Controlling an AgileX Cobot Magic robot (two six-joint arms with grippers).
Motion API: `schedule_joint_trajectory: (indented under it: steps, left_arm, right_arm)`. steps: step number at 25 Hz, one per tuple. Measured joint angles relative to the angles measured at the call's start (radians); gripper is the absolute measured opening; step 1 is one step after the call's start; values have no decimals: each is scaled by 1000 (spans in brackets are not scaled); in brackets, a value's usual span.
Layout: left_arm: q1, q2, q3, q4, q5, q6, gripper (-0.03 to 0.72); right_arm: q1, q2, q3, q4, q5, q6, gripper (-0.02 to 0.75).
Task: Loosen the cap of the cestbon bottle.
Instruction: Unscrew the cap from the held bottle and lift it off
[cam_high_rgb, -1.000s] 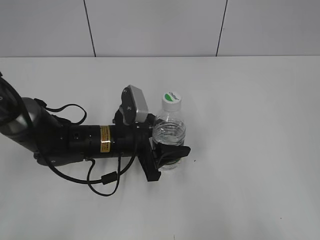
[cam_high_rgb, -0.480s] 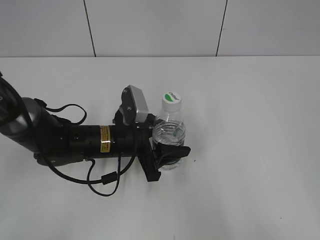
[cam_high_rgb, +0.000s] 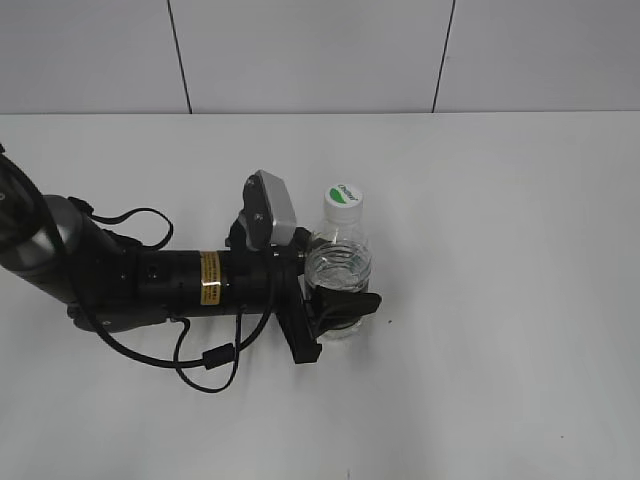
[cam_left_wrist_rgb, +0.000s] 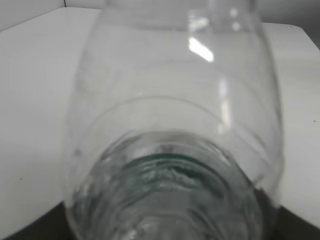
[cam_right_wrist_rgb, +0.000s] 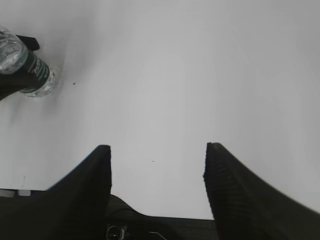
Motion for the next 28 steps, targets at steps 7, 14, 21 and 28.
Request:
schedule_joint_trajectory:
  steps: [7, 14, 21, 28]
  left_arm:
    - [0, 0, 0, 11, 0, 0, 407]
    - [0, 0, -7, 98, -14, 0, 407]
    - [0, 0, -7, 109, -16, 0, 407]
    - [0, 0, -8, 110, -14, 0, 407]
  right_arm:
    - [0, 308, -144, 27, 13, 3, 447]
    - [0, 636, -387, 62, 176, 43, 447]
    - [40, 778, -558, 122, 232, 126, 447]
    - [228, 922, -675, 122, 251, 269, 447]
